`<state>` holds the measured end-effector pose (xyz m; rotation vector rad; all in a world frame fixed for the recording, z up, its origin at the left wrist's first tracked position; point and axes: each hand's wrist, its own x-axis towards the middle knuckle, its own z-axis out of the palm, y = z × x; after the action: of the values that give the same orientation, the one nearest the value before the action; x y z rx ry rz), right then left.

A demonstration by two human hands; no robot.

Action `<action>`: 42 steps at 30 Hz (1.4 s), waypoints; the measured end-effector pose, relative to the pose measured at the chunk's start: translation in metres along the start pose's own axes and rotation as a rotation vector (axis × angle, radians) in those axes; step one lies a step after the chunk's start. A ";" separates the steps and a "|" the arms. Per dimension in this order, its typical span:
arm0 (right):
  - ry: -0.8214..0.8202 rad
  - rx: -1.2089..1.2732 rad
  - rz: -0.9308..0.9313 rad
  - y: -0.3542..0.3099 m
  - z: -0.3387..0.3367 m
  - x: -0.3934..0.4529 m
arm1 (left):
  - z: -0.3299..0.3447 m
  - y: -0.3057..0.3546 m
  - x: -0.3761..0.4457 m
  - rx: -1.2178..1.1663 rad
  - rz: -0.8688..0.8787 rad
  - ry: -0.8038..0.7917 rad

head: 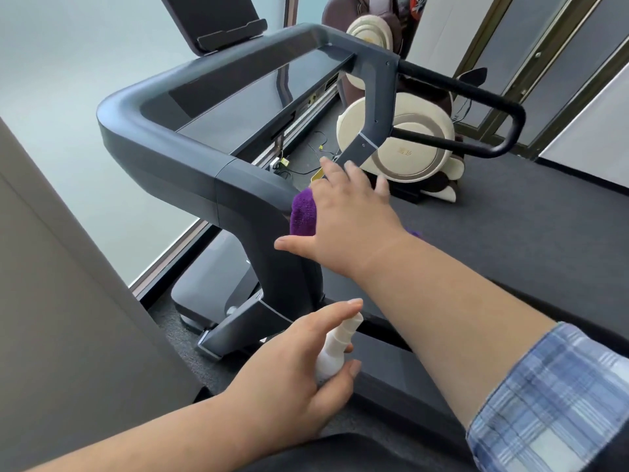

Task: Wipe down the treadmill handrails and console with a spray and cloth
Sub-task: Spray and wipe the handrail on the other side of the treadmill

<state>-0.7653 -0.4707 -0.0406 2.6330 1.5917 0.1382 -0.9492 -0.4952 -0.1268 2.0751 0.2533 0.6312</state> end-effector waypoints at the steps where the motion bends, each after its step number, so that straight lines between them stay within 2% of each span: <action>1: -0.003 -0.008 0.001 -0.001 0.001 0.000 | 0.002 0.001 0.001 0.001 0.004 -0.003; 11: -0.100 0.146 0.055 0.051 0.003 -0.038 | 0.006 0.000 -0.003 -0.016 0.009 0.015; 18: -0.036 0.077 -0.046 0.015 0.001 -0.006 | -0.004 -0.008 -0.010 0.017 -0.044 0.079; 23: 0.017 0.073 -0.018 0.008 0.004 -0.001 | 0.007 0.000 -0.003 0.017 -0.025 0.073; 30: 0.037 0.149 -0.004 0.041 0.010 -0.025 | 0.040 0.018 0.011 -0.018 0.006 0.062; 42: -0.018 0.204 0.024 0.118 0.013 -0.081 | 0.105 0.072 0.014 0.078 0.023 0.021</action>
<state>-0.6968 -0.5972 -0.0456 2.7940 1.6513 -0.0501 -0.8861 -0.6051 -0.1088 2.1493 0.2703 0.6664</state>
